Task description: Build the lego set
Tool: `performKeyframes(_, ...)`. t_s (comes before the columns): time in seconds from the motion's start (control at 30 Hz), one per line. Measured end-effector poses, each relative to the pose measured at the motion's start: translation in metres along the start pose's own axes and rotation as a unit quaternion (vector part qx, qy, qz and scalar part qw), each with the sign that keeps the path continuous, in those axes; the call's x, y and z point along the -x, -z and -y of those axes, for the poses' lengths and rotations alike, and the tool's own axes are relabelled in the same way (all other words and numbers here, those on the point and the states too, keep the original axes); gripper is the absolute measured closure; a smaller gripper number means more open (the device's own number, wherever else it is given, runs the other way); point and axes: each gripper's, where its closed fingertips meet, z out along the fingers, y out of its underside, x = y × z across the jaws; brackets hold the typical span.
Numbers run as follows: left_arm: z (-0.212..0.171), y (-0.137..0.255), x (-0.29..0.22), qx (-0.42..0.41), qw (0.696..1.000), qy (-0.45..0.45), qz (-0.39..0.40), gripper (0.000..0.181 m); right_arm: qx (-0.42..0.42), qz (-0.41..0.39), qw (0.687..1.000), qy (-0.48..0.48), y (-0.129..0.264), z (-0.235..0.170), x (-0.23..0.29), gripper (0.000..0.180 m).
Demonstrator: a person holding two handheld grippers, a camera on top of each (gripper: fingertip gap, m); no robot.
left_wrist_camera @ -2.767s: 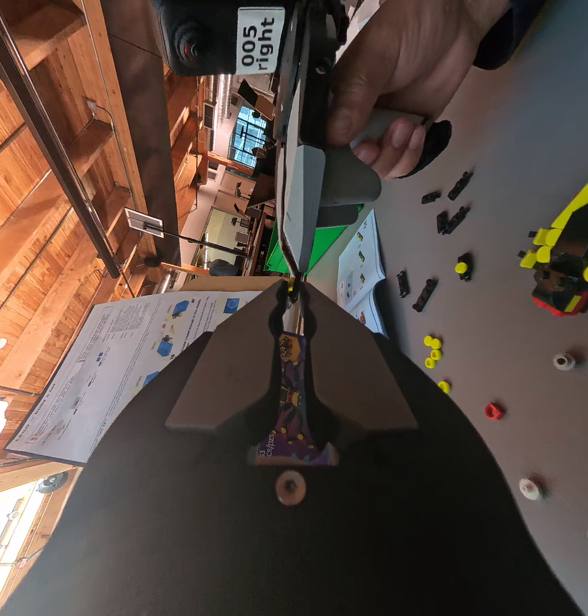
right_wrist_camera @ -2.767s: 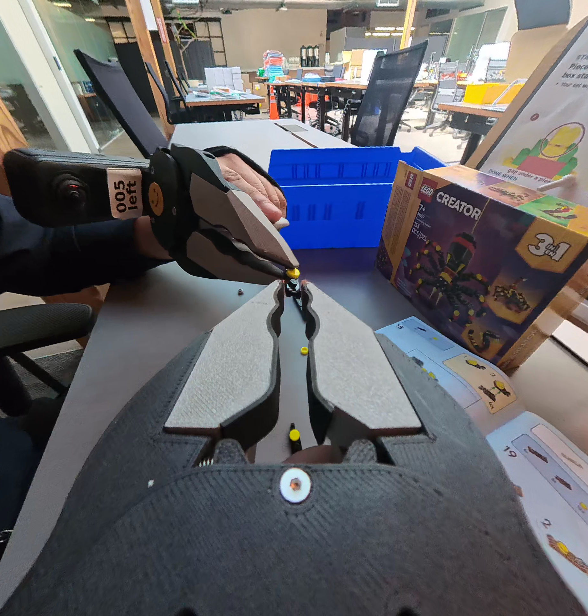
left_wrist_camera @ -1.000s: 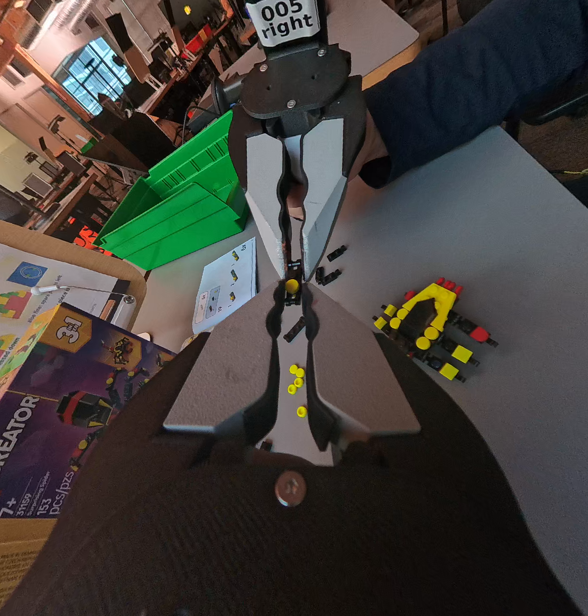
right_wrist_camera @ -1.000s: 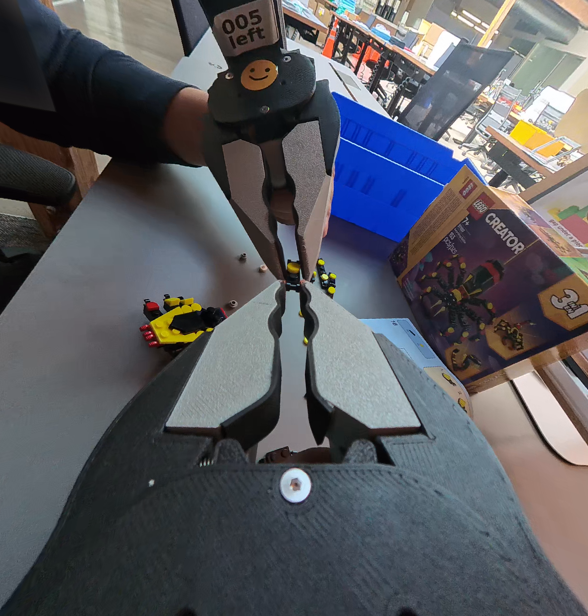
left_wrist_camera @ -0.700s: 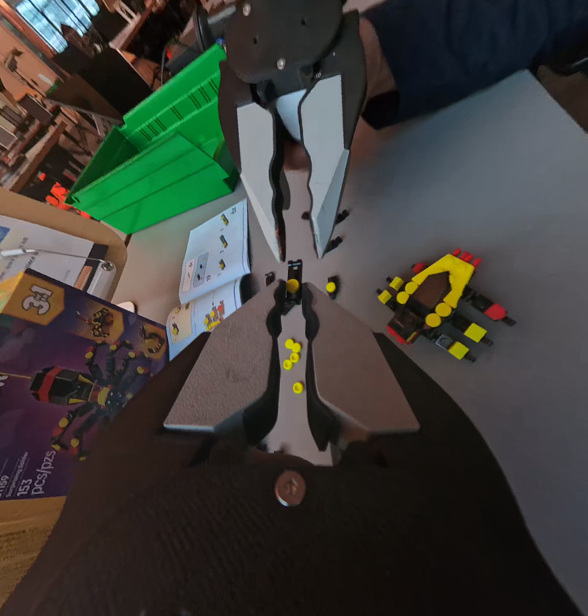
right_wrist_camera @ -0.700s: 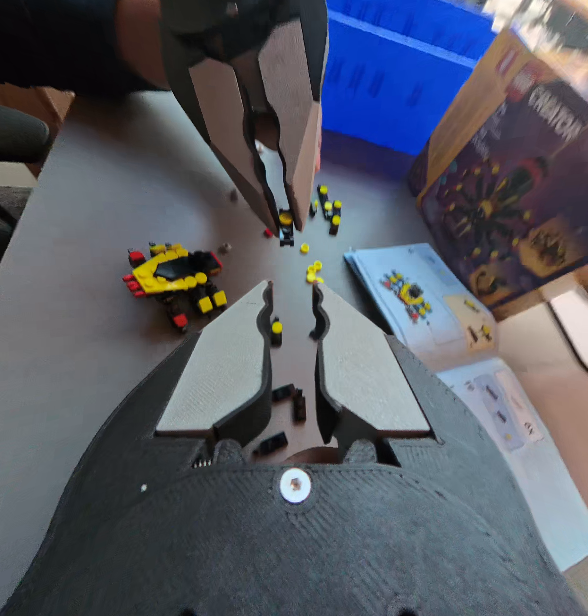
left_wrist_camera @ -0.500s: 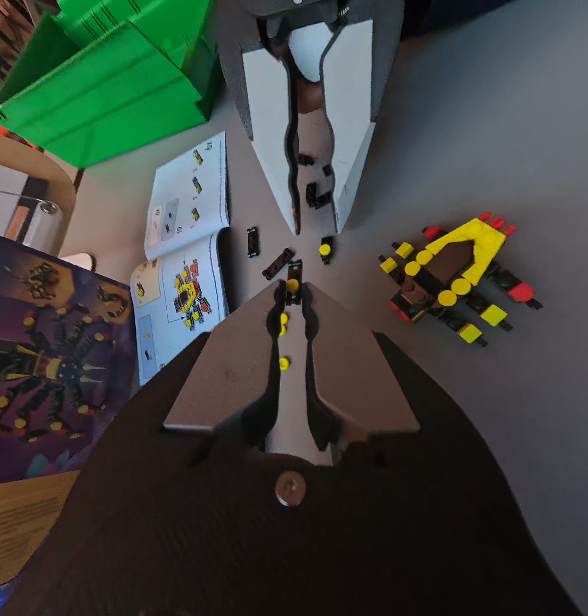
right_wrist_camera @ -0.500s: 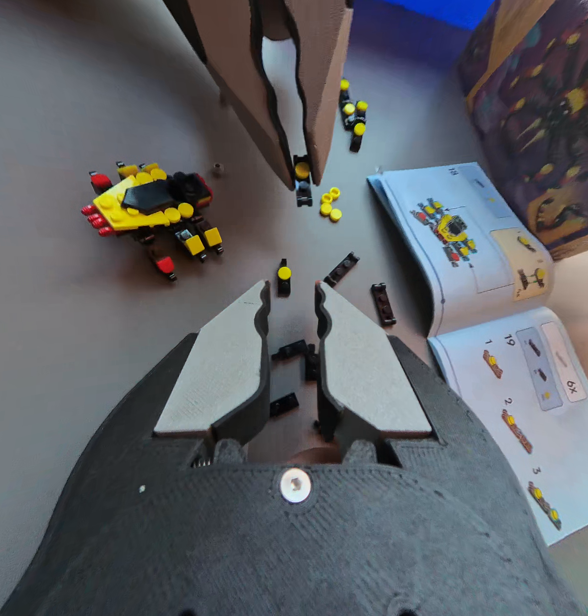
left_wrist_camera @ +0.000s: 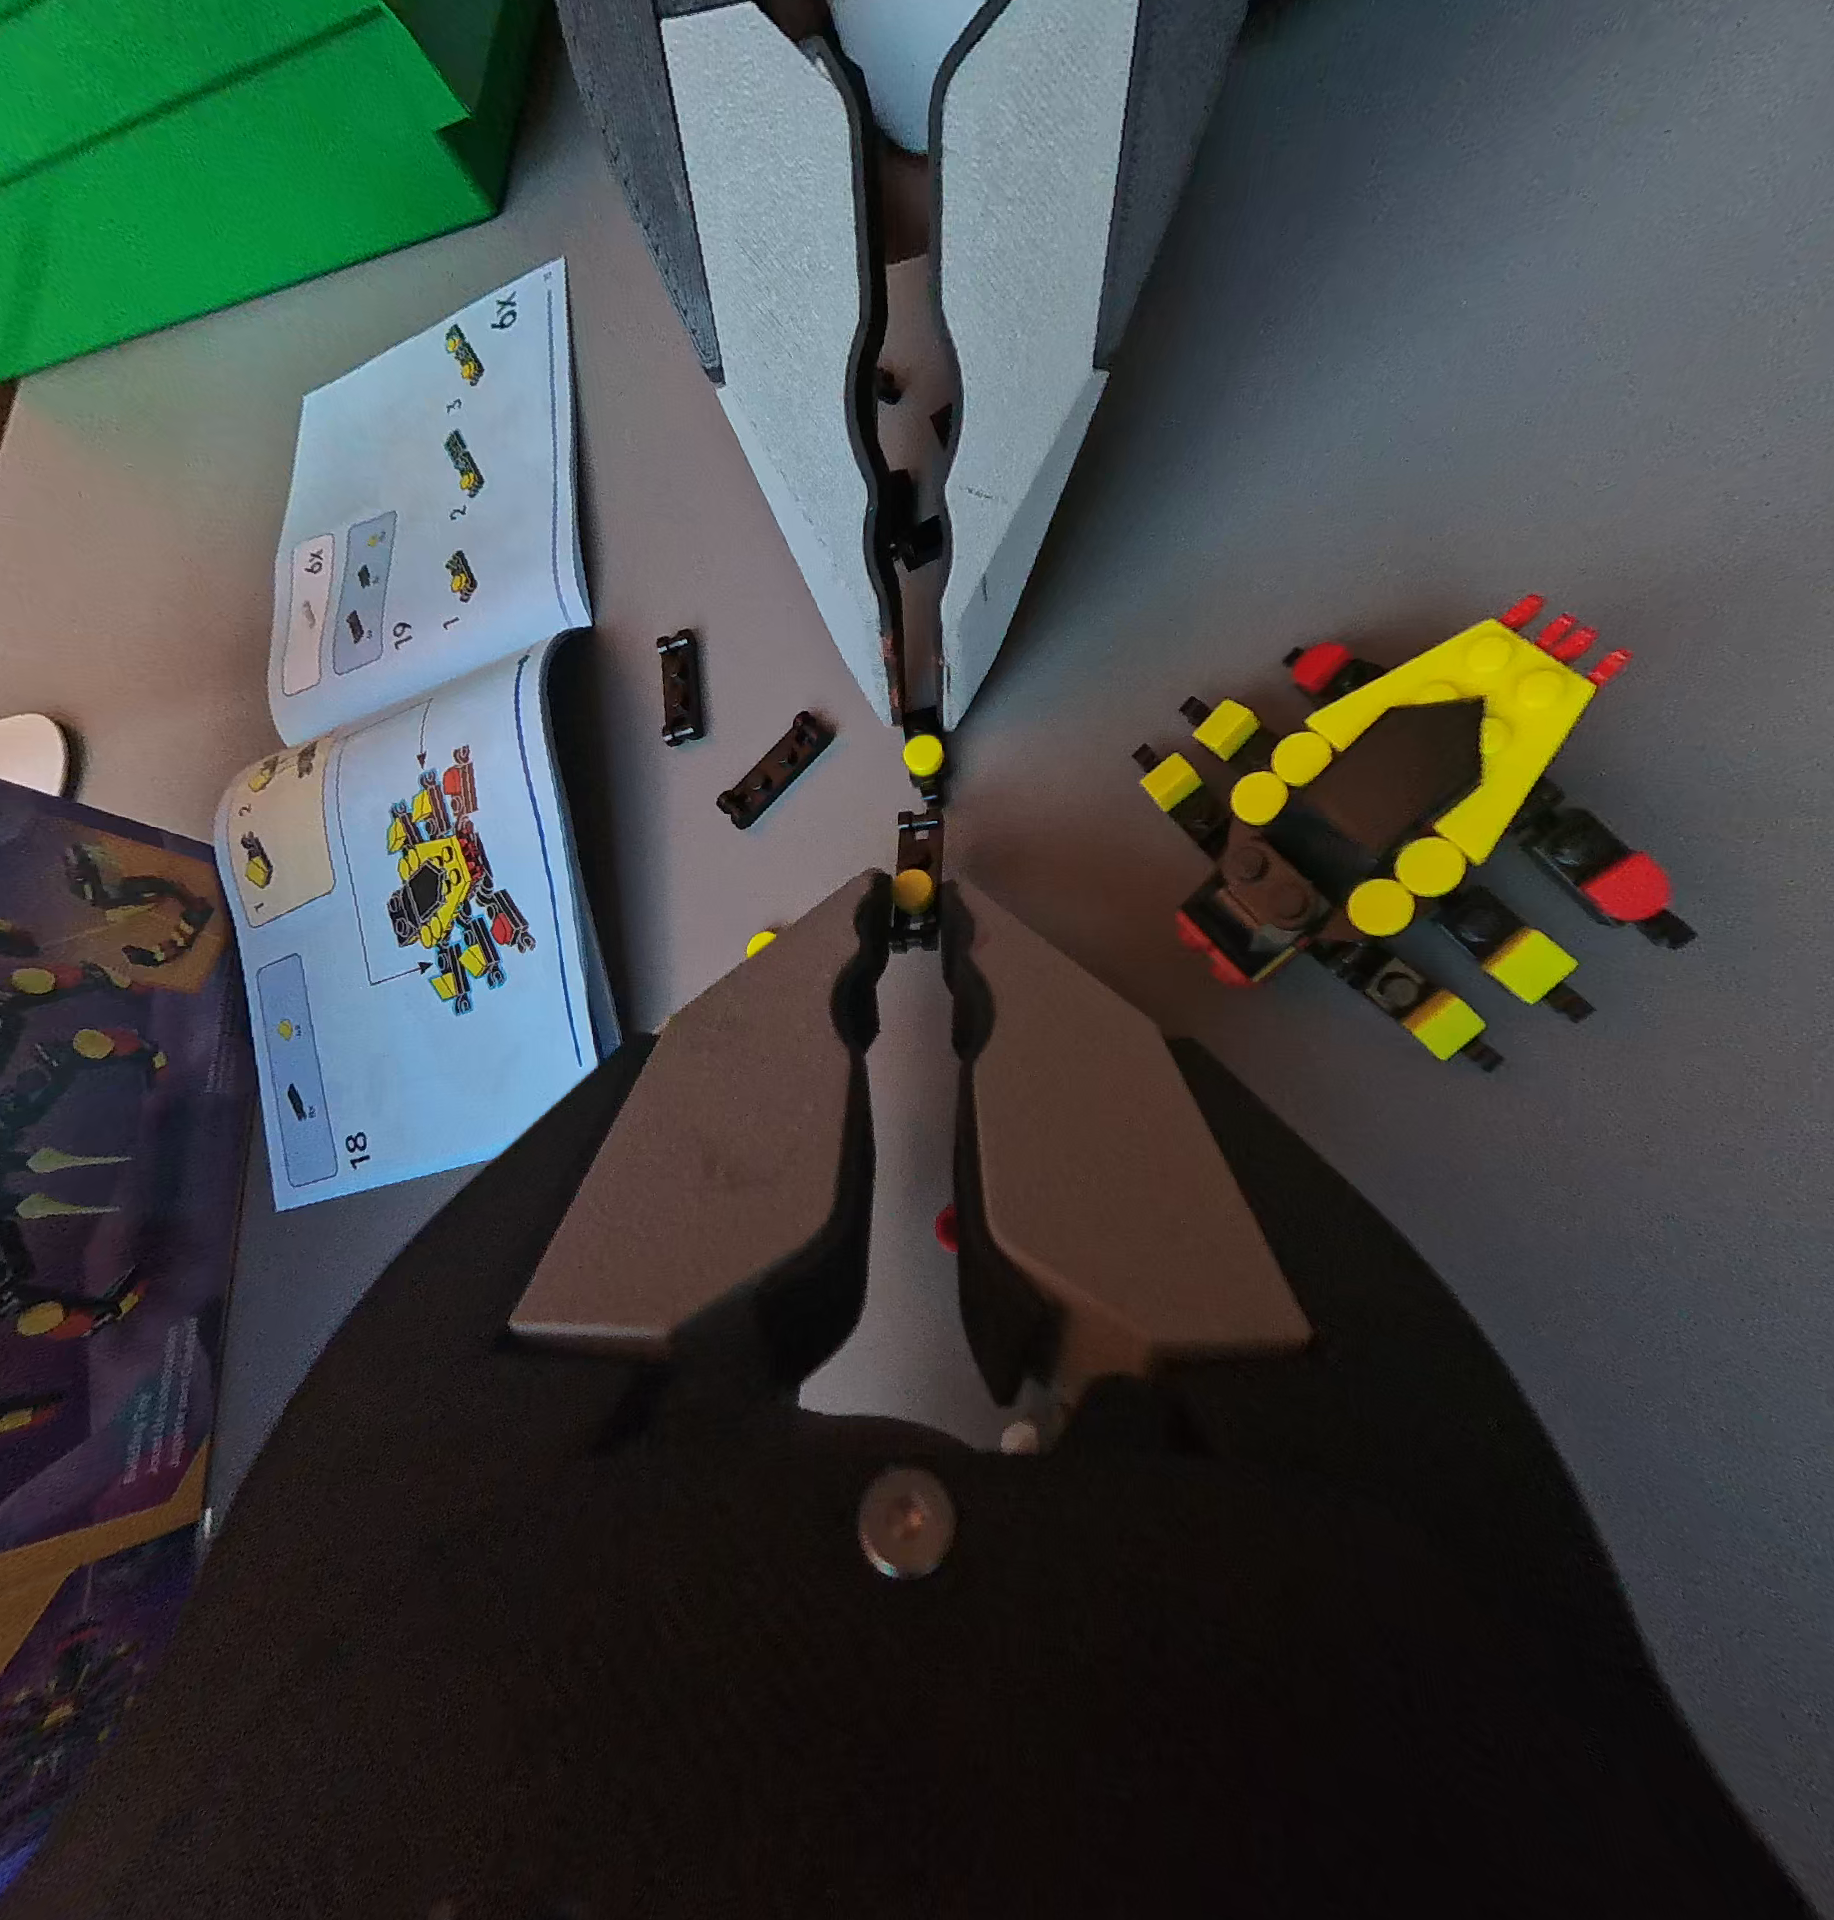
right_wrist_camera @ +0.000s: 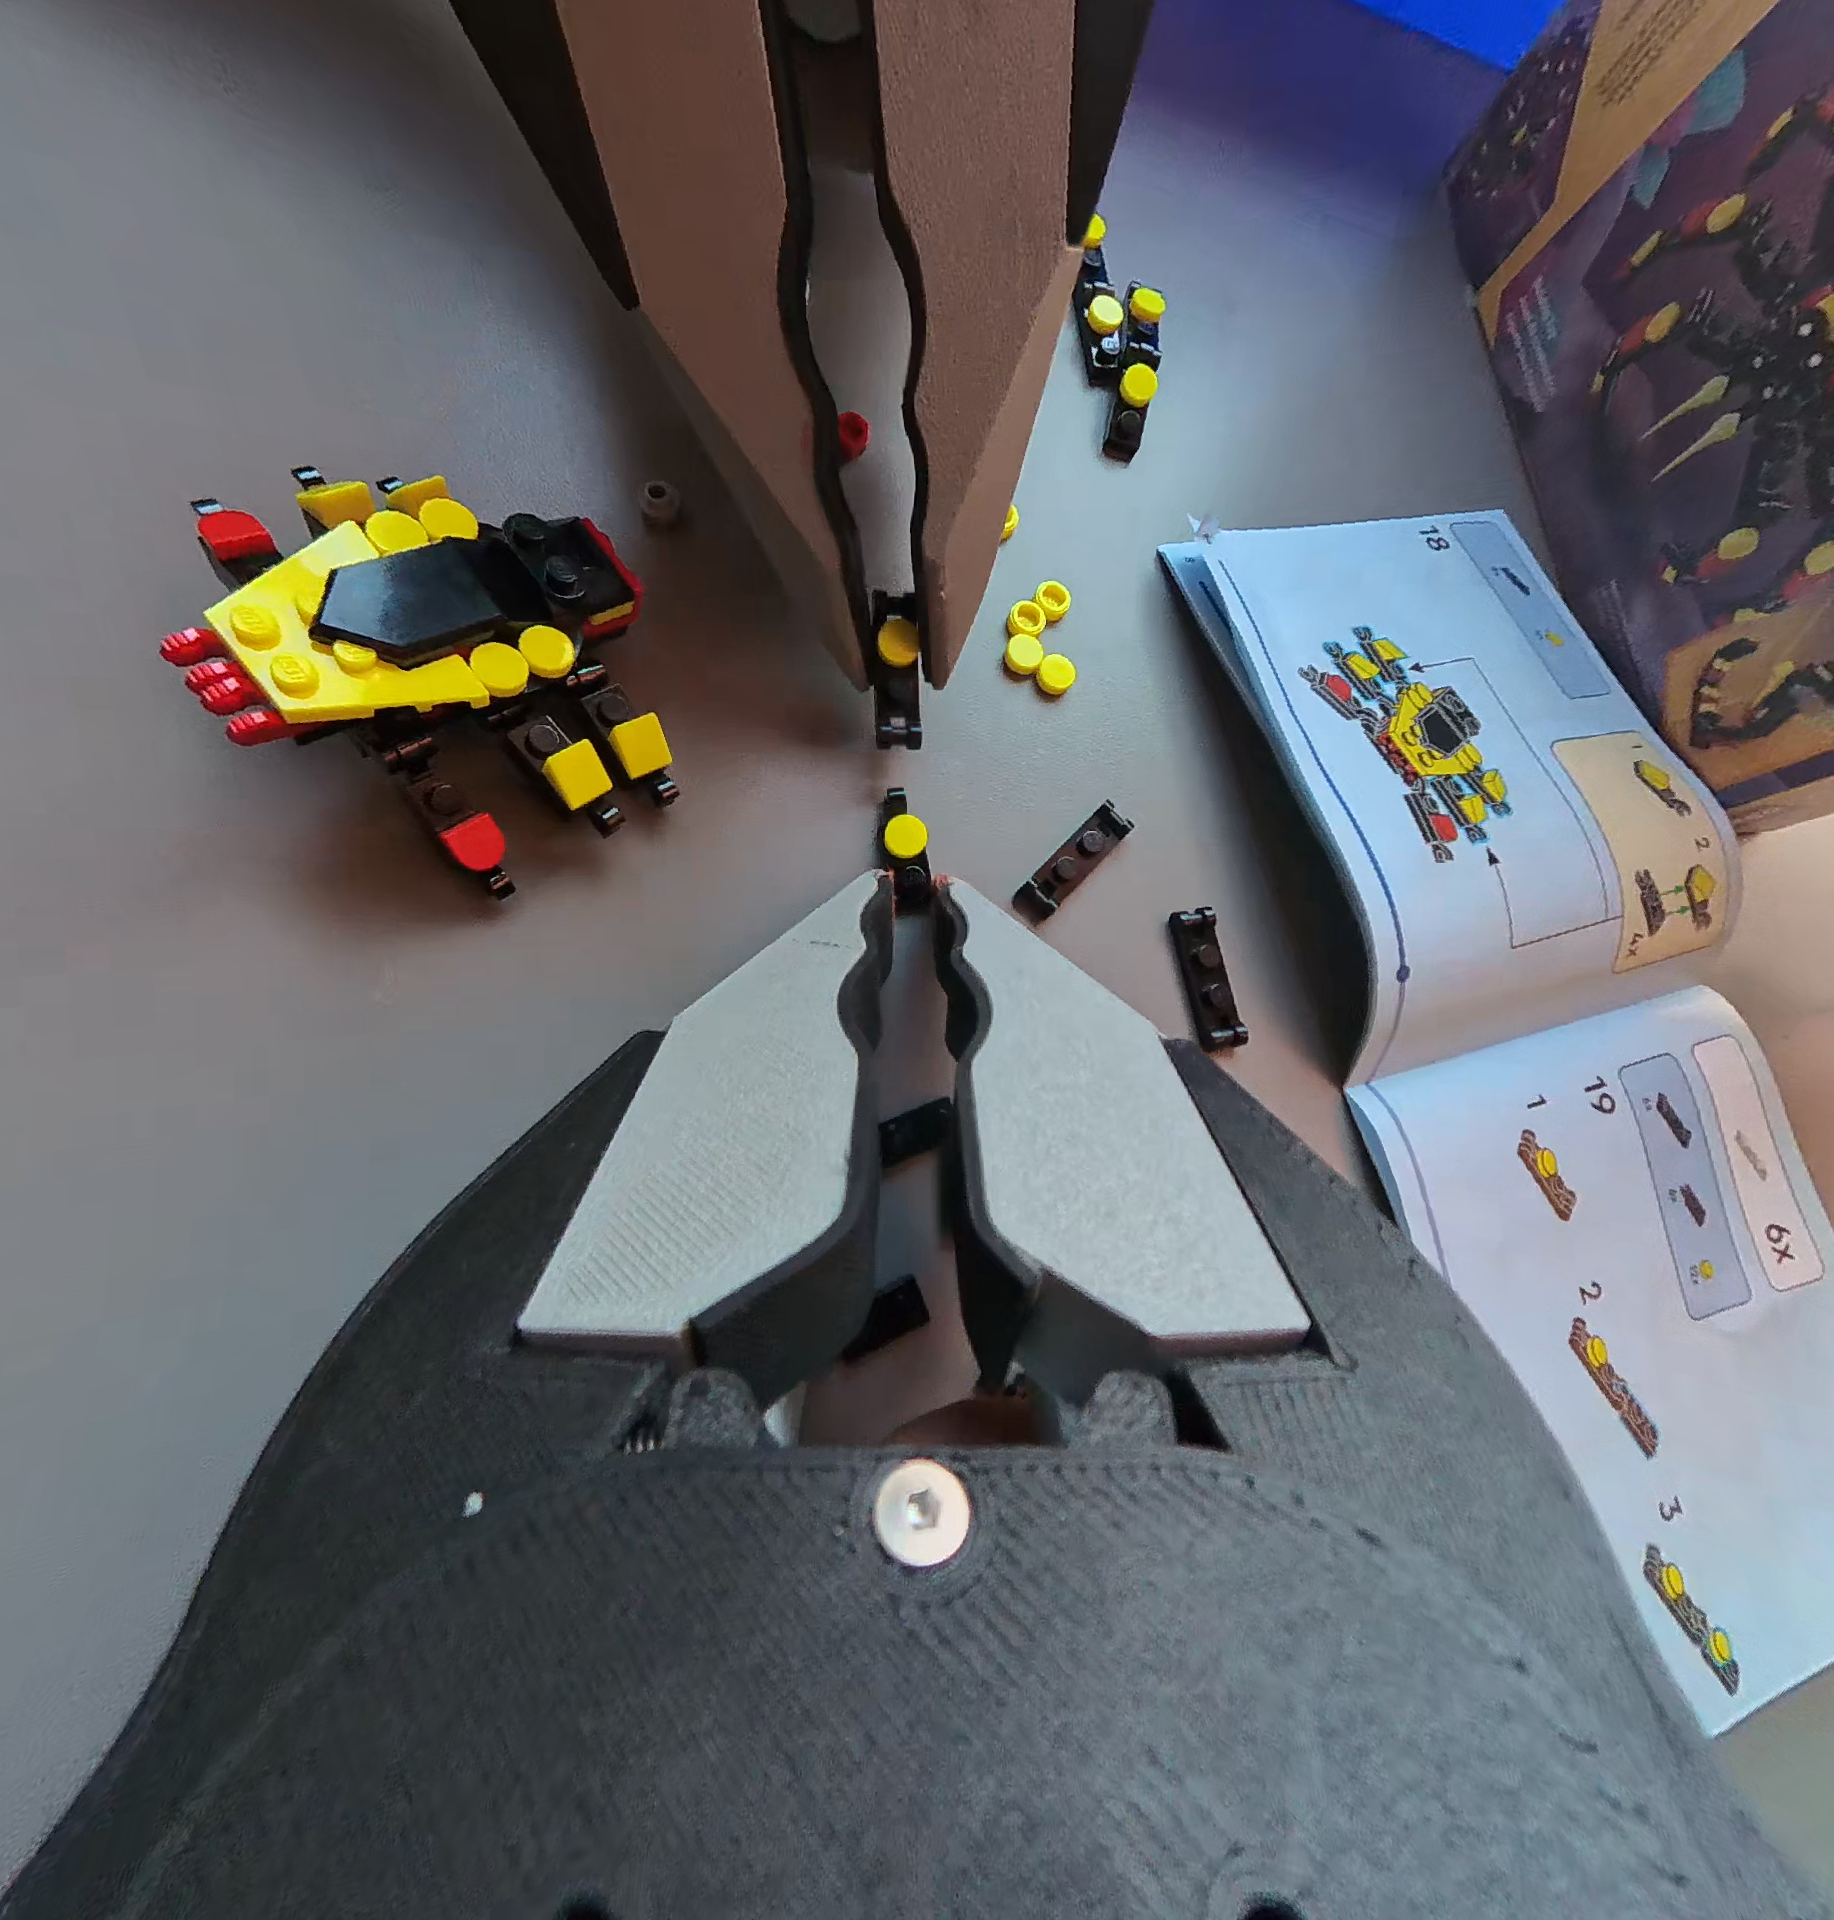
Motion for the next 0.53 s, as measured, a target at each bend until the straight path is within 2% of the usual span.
performKeyframes(0.03,-0.0005,-0.0005,-0.0003,0.001,1.000,0.002,-0.002,0.175,-0.003,0.002,1.000,-0.001,-0.0003,0.0005,0.0008,0.175)
performKeyframes(0.53,-0.0028,-0.0041,-0.0029,0.003,0.999,0.029,-0.018,0.175,-0.016,0.006,1.000,-0.019,-0.0011,0.0047,-0.0003,0.175)
